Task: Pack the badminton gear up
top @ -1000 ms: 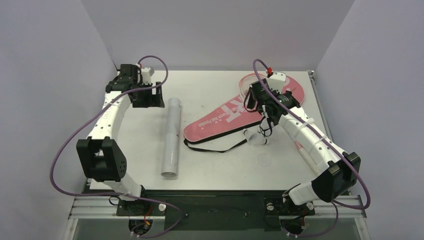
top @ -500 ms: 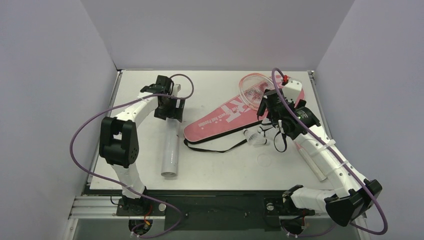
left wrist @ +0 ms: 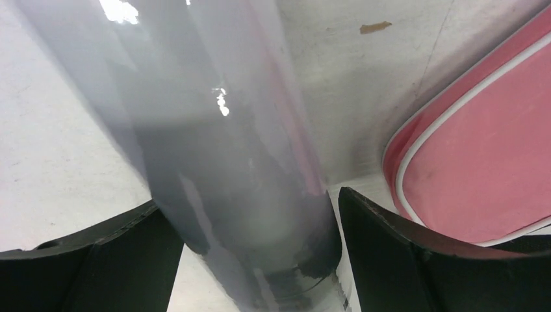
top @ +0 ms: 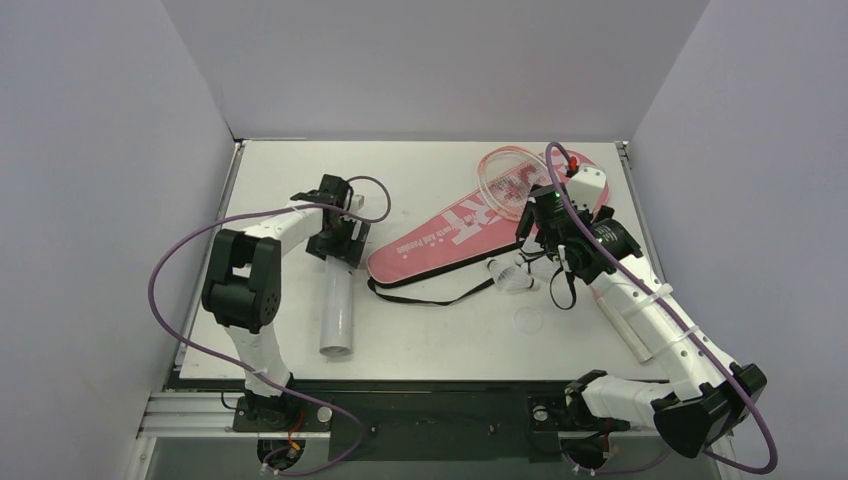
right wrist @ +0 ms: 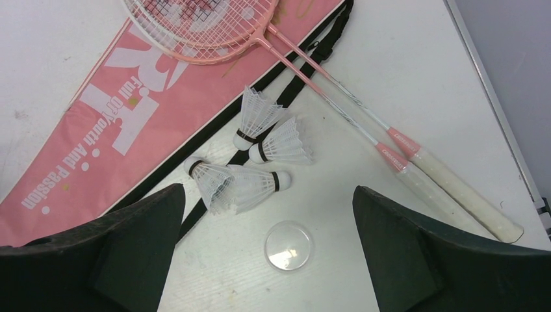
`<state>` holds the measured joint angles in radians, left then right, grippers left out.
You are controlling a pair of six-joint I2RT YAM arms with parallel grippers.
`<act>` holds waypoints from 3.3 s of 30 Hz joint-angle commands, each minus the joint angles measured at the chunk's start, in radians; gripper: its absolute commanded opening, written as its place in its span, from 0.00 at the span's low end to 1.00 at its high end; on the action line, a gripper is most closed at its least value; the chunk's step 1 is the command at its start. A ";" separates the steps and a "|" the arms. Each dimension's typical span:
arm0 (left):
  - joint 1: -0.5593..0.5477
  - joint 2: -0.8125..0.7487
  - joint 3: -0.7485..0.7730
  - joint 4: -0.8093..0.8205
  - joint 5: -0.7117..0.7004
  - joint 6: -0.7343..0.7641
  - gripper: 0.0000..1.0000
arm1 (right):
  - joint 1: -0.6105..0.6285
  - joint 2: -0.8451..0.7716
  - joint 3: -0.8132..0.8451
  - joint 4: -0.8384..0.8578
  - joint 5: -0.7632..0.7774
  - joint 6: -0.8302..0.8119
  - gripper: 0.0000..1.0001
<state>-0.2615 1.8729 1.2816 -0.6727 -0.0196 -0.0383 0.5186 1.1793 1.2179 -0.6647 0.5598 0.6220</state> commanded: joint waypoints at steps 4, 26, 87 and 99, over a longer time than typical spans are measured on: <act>-0.034 -0.040 -0.038 0.090 0.014 0.127 0.79 | 0.004 -0.007 0.002 -0.029 -0.009 0.016 0.96; -0.046 -0.465 -0.043 -0.257 0.450 0.831 0.43 | -0.023 -0.002 -0.069 0.035 -0.240 0.011 0.92; -0.344 -0.939 -0.482 0.041 0.368 0.733 0.21 | 0.050 0.295 -0.309 0.390 -0.224 0.254 0.00; -0.343 -0.949 -0.524 0.076 0.355 0.735 0.21 | 0.078 0.032 -0.223 0.251 -0.375 0.052 0.00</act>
<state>-0.6010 0.9432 0.7689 -0.6609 0.3351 0.7094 0.5858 1.3308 0.9405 -0.3313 0.2703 0.7773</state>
